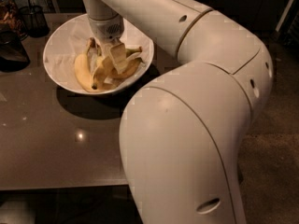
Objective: Pick banana from white bowl
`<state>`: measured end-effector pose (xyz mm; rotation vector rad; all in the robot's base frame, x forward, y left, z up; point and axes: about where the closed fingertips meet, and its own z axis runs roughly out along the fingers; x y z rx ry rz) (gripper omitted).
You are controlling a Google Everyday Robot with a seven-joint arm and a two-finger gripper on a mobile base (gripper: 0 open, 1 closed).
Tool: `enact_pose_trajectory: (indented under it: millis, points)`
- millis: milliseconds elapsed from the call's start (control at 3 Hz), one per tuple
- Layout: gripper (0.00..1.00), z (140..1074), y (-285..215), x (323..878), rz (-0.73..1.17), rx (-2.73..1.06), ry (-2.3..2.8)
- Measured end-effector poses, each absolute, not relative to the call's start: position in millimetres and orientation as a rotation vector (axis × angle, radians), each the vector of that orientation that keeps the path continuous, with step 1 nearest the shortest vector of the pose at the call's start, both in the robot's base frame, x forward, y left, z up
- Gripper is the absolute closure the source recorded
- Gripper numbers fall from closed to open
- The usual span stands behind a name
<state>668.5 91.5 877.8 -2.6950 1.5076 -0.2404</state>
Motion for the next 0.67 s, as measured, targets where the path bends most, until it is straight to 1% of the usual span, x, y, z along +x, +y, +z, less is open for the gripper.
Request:
enact_pose_trajectory:
  millis: [333,667]
  points:
    - [0.85,877.8,91.4,668.6,-0.240,-2.695,1.508]
    - [1.00,877.8,91.4,668.6,-0.240,-2.695,1.508]
